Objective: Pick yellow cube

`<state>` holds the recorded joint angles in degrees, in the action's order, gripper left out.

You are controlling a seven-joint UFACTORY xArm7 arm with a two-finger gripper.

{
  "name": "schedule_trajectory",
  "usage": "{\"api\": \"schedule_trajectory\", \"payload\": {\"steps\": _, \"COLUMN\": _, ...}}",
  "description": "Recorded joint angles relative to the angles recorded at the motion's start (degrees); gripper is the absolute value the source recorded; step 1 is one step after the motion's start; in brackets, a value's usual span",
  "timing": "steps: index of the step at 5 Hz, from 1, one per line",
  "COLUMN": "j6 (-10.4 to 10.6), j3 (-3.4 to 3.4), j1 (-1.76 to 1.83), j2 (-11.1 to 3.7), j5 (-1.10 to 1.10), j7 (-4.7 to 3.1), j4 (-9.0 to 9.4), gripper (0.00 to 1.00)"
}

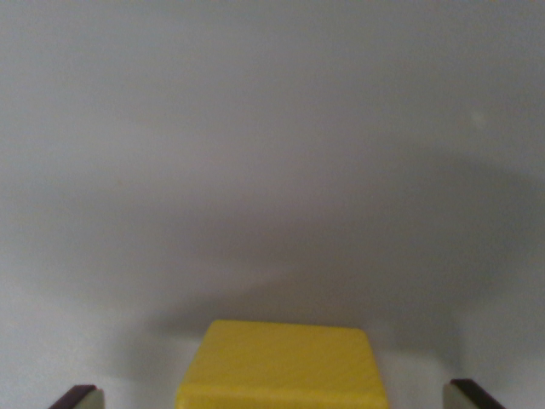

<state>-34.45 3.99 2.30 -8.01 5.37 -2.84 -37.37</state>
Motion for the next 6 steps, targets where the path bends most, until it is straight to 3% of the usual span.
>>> {"api": "schedule_trajectory", "payload": {"steps": 1, "j6": 0.0, "j3": 0.0, "j1": 0.0, "j2": 0.0, "j5": 0.0, "j7": 0.0, "j4": 0.0, "gripper": 0.0}}
{"api": "schedule_trajectory", "payload": {"steps": 2, "j6": 0.0, "j3": 0.0, "j1": 0.0, "j2": 0.0, "j5": 0.0, "j7": 0.0, "j4": 0.0, "gripper": 1.0}}
{"api": "schedule_trajectory", "payload": {"steps": 6, "j6": -0.04, "j3": 0.0, "j1": 0.0, "j2": 0.01, "j5": 0.0, "j7": 0.0, "j4": -0.02, "gripper": 1.0}}
